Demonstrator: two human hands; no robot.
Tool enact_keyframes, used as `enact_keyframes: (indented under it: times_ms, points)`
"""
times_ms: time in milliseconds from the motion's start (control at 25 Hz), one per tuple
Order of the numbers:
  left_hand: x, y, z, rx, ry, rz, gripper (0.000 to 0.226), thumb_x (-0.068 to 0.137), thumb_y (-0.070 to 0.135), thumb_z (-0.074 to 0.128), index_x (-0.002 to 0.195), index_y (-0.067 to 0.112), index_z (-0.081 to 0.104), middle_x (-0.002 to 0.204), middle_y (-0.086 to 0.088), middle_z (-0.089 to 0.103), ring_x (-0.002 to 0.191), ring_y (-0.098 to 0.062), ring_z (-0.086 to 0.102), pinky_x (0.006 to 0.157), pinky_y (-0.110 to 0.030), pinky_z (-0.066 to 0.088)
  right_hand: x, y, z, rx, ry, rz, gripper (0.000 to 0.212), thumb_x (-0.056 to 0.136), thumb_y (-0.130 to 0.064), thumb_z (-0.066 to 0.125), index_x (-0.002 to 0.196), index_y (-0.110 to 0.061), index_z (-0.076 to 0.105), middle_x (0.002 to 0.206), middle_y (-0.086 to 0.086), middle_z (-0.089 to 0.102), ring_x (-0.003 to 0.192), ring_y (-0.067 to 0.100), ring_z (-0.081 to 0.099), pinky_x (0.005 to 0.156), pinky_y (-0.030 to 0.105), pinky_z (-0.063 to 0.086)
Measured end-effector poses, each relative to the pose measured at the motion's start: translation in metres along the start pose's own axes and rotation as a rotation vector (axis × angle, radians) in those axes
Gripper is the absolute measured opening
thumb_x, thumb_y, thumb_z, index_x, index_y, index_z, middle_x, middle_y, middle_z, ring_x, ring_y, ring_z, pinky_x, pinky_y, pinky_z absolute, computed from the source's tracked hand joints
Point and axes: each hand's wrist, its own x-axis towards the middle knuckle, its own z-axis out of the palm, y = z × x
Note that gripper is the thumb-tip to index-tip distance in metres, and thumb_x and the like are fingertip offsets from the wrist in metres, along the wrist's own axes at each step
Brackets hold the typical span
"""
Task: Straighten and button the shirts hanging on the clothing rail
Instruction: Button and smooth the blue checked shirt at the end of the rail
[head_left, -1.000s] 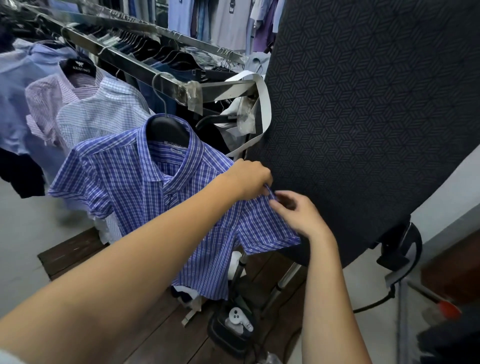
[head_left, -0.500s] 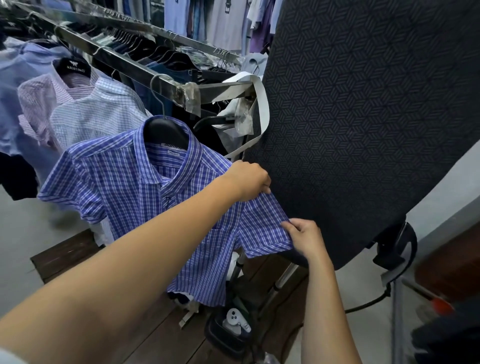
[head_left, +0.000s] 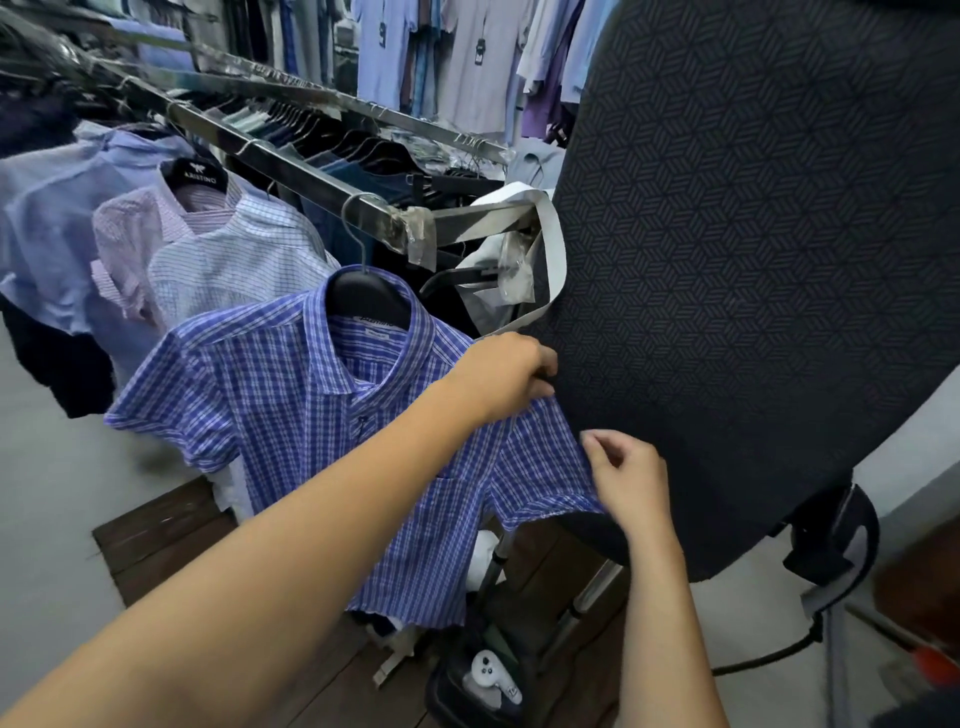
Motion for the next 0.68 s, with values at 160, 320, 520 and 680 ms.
enact_keyframes:
  times_ms: [160,320,520,680]
  points:
    - [-0.026,-0.013,-0.022,-0.085,0.137,0.016,0.018,0.093,0.034,0.063,0.101,0.020,0.070,0.096,0.004,0.069,0.090,-0.016,0.064,0.077,-0.038,0.054,0.007,-0.050,0.027,0.072,0.016,-0.141,0.013,0.096,-0.024,0.064,0.100,-0.023,0.077,0.087,-0.015,0.073,0.082,-0.003,0.066,0.071,0.013,0.050]
    - [-0.066,-0.031,-0.056,-0.100,0.332,-0.054,0.020,0.092,0.038,0.061,0.084,0.022,0.070,0.070,0.012,0.064,0.062,-0.003,0.058,0.061,-0.025,0.048,0.014,-0.084,0.062,0.130,0.032,-0.230,0.022,0.094,-0.016,0.065,0.113,-0.017,0.075,0.102,-0.005,0.074,0.091,0.002,0.067,0.082,0.022,0.057]
    - [-0.115,-0.075,-0.092,-0.097,0.525,-0.338,0.011,0.080,0.031,0.069,0.073,0.023,0.069,0.058,0.017,0.058,0.057,-0.001,0.058,0.057,-0.025,0.048,0.015,-0.102,0.095,0.069,0.004,-0.221,0.039,0.095,-0.014,0.063,0.134,-0.012,0.065,0.136,0.002,0.064,0.127,0.017,0.058,0.110,0.031,0.042]
    - [-0.139,-0.112,-0.105,-0.007,0.465,-0.582,0.046,0.079,0.029,0.065,0.123,0.018,0.061,0.112,0.002,0.066,0.107,-0.023,0.061,0.089,-0.039,0.051,0.019,-0.115,0.113,0.049,-0.156,-0.182,0.059,0.098,-0.017,0.060,0.153,-0.015,0.041,0.160,-0.001,0.038,0.147,0.017,0.035,0.121,0.033,0.026]
